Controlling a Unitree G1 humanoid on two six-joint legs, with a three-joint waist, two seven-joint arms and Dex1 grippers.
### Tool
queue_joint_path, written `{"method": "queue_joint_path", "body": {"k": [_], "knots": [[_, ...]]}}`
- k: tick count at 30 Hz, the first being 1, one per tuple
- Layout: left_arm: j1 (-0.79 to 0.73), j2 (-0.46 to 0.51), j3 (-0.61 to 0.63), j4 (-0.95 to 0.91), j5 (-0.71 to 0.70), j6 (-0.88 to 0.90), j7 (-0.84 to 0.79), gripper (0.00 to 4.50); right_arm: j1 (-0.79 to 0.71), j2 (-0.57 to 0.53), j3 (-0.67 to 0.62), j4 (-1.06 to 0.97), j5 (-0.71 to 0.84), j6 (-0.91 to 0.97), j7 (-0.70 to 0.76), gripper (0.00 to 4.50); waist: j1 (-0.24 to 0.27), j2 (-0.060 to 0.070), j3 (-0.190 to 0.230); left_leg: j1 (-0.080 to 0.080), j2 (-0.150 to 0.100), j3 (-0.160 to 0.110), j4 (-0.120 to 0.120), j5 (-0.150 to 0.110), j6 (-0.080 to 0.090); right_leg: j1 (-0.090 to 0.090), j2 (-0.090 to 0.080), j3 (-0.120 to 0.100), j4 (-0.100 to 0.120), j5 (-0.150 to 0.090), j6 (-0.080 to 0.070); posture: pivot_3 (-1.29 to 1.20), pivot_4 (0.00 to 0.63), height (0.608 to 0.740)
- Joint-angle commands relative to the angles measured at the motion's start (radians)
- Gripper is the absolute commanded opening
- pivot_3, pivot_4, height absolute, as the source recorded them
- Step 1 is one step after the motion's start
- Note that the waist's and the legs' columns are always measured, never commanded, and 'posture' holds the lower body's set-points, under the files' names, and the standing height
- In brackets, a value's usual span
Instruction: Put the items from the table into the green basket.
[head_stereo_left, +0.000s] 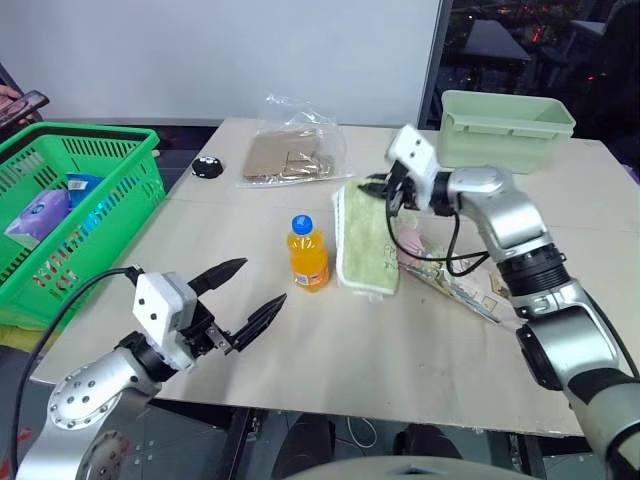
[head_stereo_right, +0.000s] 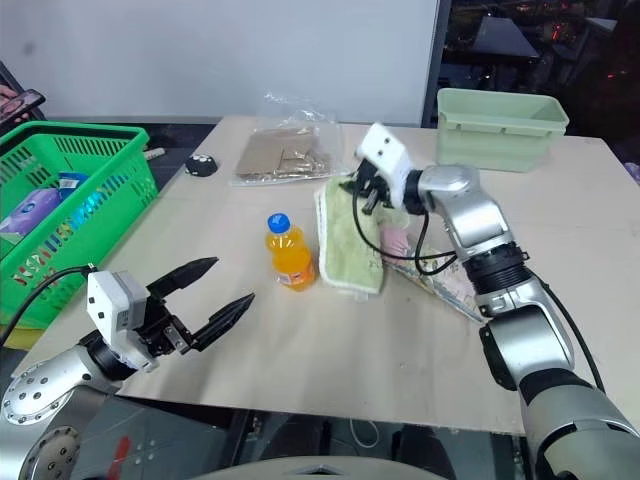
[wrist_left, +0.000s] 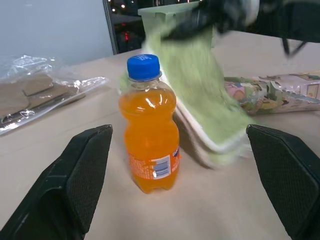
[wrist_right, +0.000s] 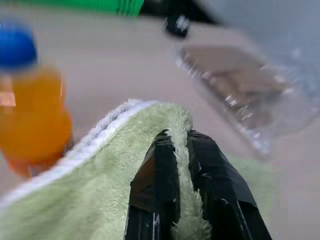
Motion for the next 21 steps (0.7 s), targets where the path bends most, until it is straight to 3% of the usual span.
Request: {"method": "queue_joint_path", "body": {"k": [1, 9, 14, 18, 21], "knots": [[-0.013, -0.006, -0.004, 0.017, 0.003, -0.044, -0.020, 4.50, -0.095, -0.073, -0.246, 0.021, 0.086, 0.053, -0.132, 0.04, 0.002, 0.002, 0.001, 0.000, 0.000, 0.000, 0.000, 0.000, 0.000, 0.000, 0.000, 0.000, 0.000, 0.000, 0.000, 0.17, 0.000, 0.740], [-0.037, -0.013, -0.021, 0.066, 0.005, -0.086, -0.055, 4.50, -0.204, -0.316, -0.477, 0.183, 0.058, -0.052, -0.377, 0.04, -0.002, 0.005, 0.003, -0.001, 0.000, 0.003, -0.001, 0.000, 0.000, -0.001, 0.000, 0.003, -0.003, 0.000, -0.001, 0.14, 0.000, 0.740], [-0.074, 0.003, -0.039, 0.071, -0.012, -0.087, -0.088, 4.50, -0.061, -0.444, -0.444, 0.182, -0.027, -0.037, -0.402, 0.04, -0.026, 0.006, 0.003, 0.000, 0.000, 0.004, -0.003, 0.000, 0.000, -0.002, 0.000, 0.005, -0.002, 0.000, -0.002, 0.12, 0.000, 0.740], [-0.107, 0.018, -0.069, 0.059, -0.029, -0.068, -0.115, 4.50, 0.083, -0.449, -0.395, 0.264, -0.093, -0.089, -0.431, 0.04, -0.045, 0.006, 0.003, 0.001, 0.000, 0.007, -0.001, 0.000, 0.000, -0.001, 0.000, 0.008, -0.002, 0.000, -0.001, 0.10, 0.000, 0.740], [-0.149, 0.041, -0.107, 0.056, -0.046, -0.044, -0.140, 4.50, 0.153, -0.428, -0.335, 0.435, -0.149, -0.177, -0.452, 0.04, -0.060, 0.008, 0.004, 0.001, 0.000, 0.008, 0.001, 0.000, 0.001, 0.000, 0.000, 0.010, -0.001, 0.000, -0.001, 0.10, 0.000, 0.740]]}}
